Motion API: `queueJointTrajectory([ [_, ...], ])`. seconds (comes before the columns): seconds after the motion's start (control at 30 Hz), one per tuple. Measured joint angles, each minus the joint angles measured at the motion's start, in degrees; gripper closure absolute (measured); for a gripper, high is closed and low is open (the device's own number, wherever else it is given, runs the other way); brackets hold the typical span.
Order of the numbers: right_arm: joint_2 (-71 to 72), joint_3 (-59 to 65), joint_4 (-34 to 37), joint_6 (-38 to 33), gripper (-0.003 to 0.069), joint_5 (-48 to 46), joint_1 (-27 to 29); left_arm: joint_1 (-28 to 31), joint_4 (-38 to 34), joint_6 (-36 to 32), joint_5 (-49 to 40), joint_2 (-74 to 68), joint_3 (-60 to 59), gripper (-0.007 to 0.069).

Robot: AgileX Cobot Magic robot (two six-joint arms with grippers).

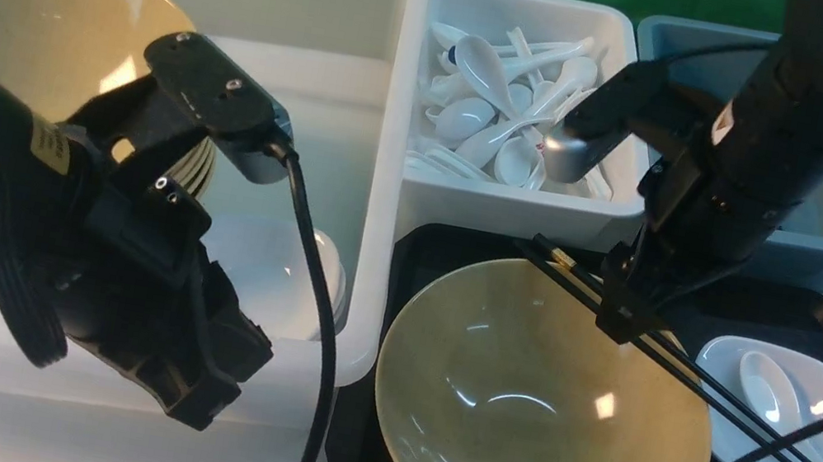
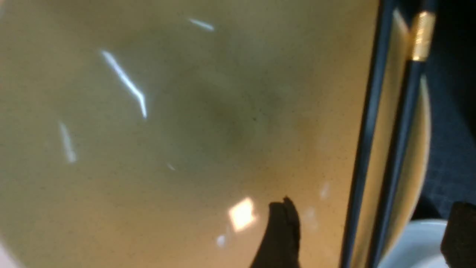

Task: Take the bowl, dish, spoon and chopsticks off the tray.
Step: Use the right arm to grab the chopsticks

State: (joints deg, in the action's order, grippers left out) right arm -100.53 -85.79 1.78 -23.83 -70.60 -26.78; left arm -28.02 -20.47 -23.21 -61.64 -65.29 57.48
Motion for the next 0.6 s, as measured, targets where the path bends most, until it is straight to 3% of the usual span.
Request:
queueJointTrajectory([
  [0.6,-6.2,-0.1,-0.3,0.1,0.0096,2.0,0.0,0.0,0.8,-0.4,-0.3,0.0,0.0,0.0633],
])
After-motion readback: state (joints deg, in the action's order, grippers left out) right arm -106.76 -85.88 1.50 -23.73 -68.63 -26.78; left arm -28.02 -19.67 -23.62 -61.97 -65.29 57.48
